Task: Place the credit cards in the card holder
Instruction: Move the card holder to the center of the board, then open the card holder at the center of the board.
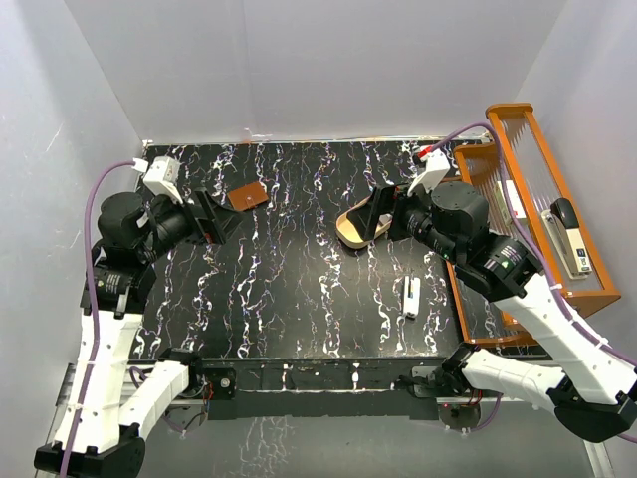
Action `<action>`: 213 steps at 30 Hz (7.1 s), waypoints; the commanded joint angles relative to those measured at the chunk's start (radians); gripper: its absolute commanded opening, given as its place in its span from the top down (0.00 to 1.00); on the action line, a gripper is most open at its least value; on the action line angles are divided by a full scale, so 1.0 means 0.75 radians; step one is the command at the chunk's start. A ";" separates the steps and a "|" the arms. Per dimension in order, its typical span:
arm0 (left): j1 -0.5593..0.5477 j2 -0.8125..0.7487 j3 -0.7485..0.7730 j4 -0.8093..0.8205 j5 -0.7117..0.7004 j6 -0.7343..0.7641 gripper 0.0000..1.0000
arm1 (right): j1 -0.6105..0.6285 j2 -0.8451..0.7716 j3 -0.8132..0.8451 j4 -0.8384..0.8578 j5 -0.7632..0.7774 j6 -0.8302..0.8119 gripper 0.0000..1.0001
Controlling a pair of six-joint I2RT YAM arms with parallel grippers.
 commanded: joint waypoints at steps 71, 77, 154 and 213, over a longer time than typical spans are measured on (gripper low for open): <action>0.019 2.026 1.033 -0.285 -0.366 0.335 0.56 | -0.006 -0.093 -0.261 0.159 -0.150 -0.032 0.02; 0.008 1.933 0.863 -0.324 -0.346 0.321 0.61 | -0.005 -0.095 -0.293 0.181 -0.127 0.000 0.02; -0.348 1.104 -0.553 0.543 -0.105 -0.424 0.69 | 0.050 0.319 -0.341 0.064 -0.200 0.191 0.59; -0.461 -0.178 -0.479 -0.097 -0.993 -0.073 0.01 | 0.174 1.326 0.066 0.274 0.028 -0.231 0.67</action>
